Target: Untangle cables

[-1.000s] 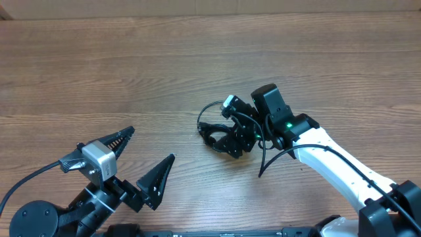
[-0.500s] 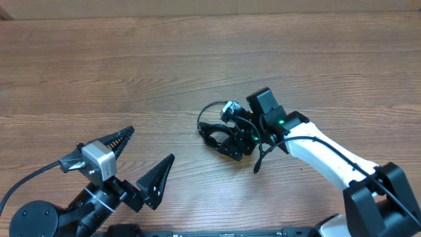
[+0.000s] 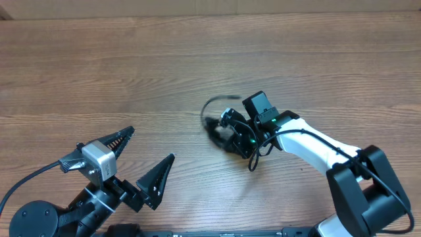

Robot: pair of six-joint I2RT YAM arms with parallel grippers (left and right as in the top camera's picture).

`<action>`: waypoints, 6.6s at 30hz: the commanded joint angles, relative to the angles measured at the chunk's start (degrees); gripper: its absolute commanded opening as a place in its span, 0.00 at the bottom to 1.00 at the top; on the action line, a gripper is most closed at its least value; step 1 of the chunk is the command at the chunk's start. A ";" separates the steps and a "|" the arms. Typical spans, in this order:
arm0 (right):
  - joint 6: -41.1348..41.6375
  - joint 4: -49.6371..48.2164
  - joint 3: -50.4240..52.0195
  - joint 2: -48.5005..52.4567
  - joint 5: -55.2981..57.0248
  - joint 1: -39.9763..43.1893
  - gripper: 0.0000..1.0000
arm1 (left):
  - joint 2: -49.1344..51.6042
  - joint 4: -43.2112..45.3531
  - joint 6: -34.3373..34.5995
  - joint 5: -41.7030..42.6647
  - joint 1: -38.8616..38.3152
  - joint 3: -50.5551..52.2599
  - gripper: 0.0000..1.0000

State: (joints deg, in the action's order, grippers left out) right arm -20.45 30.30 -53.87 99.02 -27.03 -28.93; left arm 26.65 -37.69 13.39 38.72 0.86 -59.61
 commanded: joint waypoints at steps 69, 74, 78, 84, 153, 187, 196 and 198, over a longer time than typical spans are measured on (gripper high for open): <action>-0.59 22.80 -29.86 -19.41 -6.67 -15.17 0.04 | 35.15 -9.84 20.87 17.53 0.20 -0.96 0.58; -0.55 20.98 -29.86 -19.43 -9.14 -15.17 0.04 | 35.15 -9.88 20.92 15.04 0.17 -0.96 0.42; -0.37 20.09 -29.86 -19.54 -9.11 -15.17 0.04 | 35.17 -10.05 20.90 14.60 0.20 -0.96 0.27; 0.48 17.33 -29.86 -20.81 -9.03 -15.15 0.04 | 35.17 -10.78 20.90 11.67 0.20 -0.96 0.21; 8.79 28.20 -29.77 -18.75 17.55 -14.73 0.67 | 35.17 -7.15 21.66 -4.15 -3.13 -0.98 0.93; -29.53 7.37 -25.94 13.11 10.60 -11.96 0.66 | 35.17 -5.31 36.33 -9.49 1.86 -0.98 0.94; -29.11 4.70 -25.94 18.60 9.33 -11.85 0.45 | 35.17 -5.29 36.33 -9.11 1.86 -0.98 0.95; -29.09 4.42 -25.94 19.34 8.35 -11.85 0.26 | 35.17 -5.31 36.33 -9.11 1.86 -0.98 0.95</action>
State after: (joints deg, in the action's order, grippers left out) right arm -49.63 35.20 -80.14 117.21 -16.45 -40.71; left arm 61.95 -43.22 49.60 29.69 2.42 -59.64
